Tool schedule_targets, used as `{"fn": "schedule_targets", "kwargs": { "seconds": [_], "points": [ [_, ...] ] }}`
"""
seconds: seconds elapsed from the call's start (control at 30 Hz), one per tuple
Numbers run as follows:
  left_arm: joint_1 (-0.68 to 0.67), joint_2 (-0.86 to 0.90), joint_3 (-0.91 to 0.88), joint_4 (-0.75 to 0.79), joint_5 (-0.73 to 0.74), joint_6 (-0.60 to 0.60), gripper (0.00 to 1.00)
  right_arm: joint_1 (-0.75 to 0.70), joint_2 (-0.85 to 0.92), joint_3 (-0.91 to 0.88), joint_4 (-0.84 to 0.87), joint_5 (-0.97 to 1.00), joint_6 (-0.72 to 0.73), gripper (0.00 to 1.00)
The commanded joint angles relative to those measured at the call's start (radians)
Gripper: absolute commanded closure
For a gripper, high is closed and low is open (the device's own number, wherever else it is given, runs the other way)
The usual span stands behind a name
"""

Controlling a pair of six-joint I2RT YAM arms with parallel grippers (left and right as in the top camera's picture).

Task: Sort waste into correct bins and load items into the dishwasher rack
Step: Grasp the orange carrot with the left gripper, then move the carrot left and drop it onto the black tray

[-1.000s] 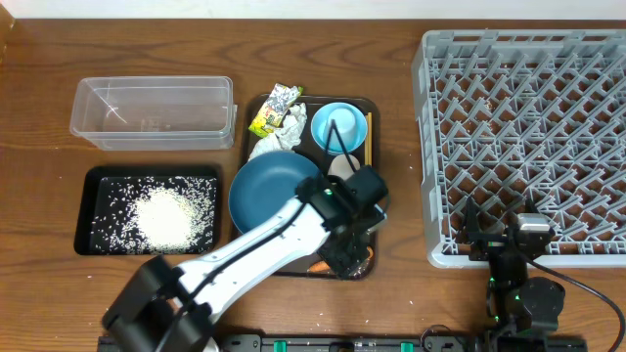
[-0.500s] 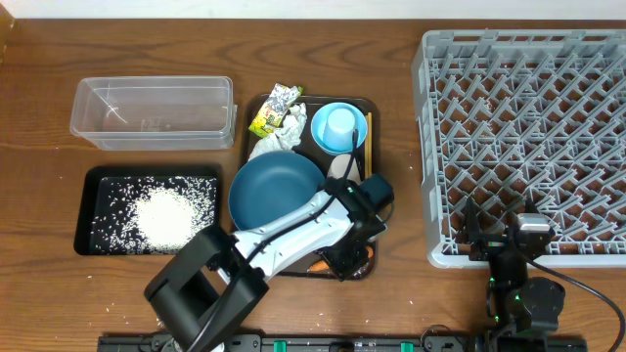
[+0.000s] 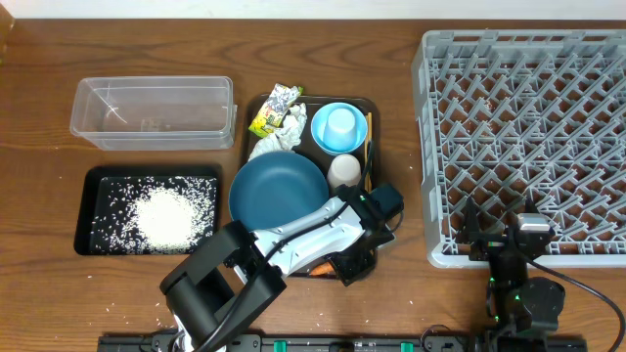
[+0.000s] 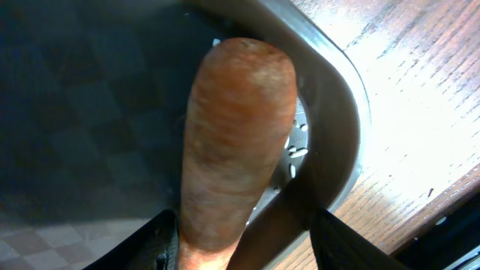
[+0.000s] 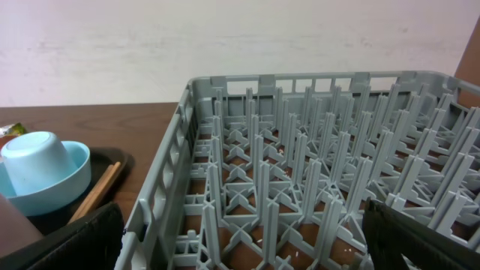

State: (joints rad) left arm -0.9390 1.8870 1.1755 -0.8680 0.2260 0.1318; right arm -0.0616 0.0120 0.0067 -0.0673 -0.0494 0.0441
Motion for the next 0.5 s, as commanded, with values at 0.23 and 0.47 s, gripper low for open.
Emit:
{"fn": "schedule_targets", "kwargs": {
  "seconds": [0.23, 0.47],
  "points": [
    [0.001, 0.030, 0.002, 0.009, -0.161, 0.002, 0.49, -0.003, -0.005, -0.001, -0.004, 0.000, 0.003, 0.01],
    [0.001, 0.035, 0.002, 0.057, -0.160, -0.021, 0.64, -0.003, -0.005, -0.001, -0.004, 0.000, 0.003, 0.01]
  ]
}}
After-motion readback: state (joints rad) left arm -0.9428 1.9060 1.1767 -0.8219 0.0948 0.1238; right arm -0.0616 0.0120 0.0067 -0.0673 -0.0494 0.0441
